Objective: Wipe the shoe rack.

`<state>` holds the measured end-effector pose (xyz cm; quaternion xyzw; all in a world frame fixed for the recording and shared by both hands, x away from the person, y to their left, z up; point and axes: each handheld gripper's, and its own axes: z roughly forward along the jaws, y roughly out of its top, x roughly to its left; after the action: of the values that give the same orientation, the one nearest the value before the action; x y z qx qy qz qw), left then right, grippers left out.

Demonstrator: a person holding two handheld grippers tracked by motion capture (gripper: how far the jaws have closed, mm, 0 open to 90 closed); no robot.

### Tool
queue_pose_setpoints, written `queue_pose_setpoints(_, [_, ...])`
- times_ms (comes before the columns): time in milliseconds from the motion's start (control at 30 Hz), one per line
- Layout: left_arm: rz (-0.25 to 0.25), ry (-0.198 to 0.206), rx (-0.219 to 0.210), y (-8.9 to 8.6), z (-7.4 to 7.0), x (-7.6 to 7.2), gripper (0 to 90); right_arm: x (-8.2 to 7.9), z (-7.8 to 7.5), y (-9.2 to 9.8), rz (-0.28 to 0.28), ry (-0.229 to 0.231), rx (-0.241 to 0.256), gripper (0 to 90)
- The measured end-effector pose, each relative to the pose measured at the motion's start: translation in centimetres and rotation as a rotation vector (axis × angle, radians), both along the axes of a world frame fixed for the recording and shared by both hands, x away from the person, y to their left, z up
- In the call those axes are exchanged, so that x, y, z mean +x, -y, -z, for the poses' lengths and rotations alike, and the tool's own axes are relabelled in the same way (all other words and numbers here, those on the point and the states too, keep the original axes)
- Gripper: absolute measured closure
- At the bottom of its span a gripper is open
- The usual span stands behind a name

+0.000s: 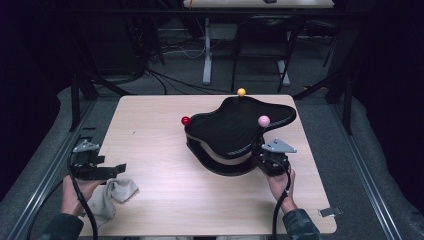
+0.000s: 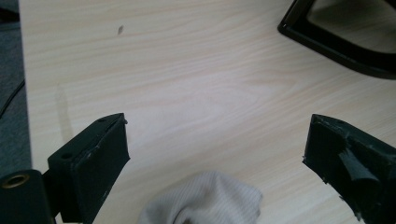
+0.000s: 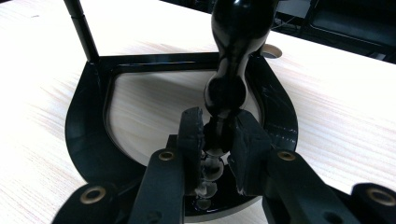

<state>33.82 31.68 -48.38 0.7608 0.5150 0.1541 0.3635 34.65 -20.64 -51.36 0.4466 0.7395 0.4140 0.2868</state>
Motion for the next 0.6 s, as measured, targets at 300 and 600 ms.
queue_pose_setpoints(300, [0.082,0.026,0.018,4.5,-0.7,3.2,0.0,-0.1,-0.1,0.3,-0.021,-0.006,-0.006,75.2])
queue_pose_setpoints(600, [0.163,0.049,0.027,9.3,-1.2,6.7,0.0,-0.1,-0.1,0.9,-0.031,-0.007,-0.008,75.2])
